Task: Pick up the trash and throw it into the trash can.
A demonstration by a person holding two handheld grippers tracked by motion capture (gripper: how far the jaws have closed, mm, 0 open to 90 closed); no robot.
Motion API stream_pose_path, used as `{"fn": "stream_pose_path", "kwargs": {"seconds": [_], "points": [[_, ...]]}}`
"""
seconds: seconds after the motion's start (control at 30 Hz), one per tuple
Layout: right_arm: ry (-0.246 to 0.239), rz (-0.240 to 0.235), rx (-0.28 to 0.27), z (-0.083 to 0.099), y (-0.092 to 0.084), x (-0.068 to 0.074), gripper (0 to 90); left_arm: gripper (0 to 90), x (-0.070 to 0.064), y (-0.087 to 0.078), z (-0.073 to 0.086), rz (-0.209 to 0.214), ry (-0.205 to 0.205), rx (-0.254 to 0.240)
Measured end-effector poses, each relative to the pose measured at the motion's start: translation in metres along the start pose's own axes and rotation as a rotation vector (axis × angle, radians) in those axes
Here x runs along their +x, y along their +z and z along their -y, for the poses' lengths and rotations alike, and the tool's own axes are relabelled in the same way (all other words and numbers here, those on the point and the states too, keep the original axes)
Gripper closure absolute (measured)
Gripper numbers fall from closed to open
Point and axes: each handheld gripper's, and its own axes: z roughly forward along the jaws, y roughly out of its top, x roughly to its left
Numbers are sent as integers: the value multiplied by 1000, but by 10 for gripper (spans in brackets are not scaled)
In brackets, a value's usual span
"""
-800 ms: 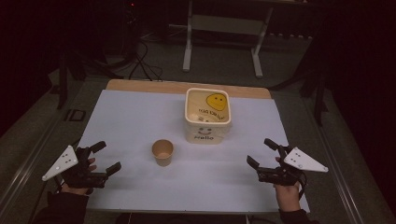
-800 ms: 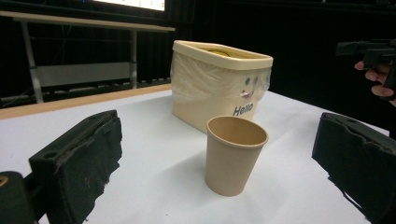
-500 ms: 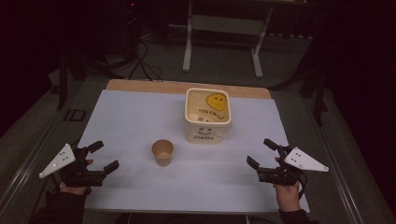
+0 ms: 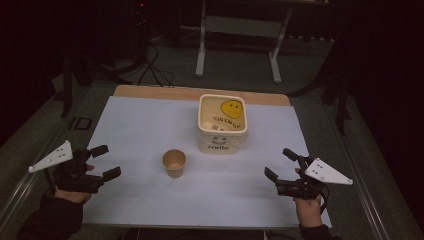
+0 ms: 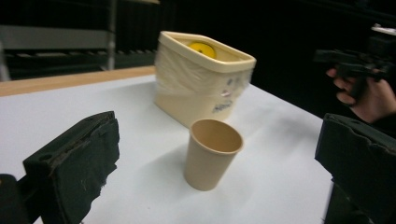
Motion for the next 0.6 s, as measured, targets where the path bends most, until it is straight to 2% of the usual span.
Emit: {"fn": "stream_pose_path", "kwargs": {"seconds": [0.3, 0.6], "points": [[-1, -12, 17, 0, 2, 0, 110, 5, -3, 14, -29, 50, 93, 155], [-8, -20, 34, 1, 4, 2, 110, 5, -10, 41, -52, 97, 175, 312]]}}
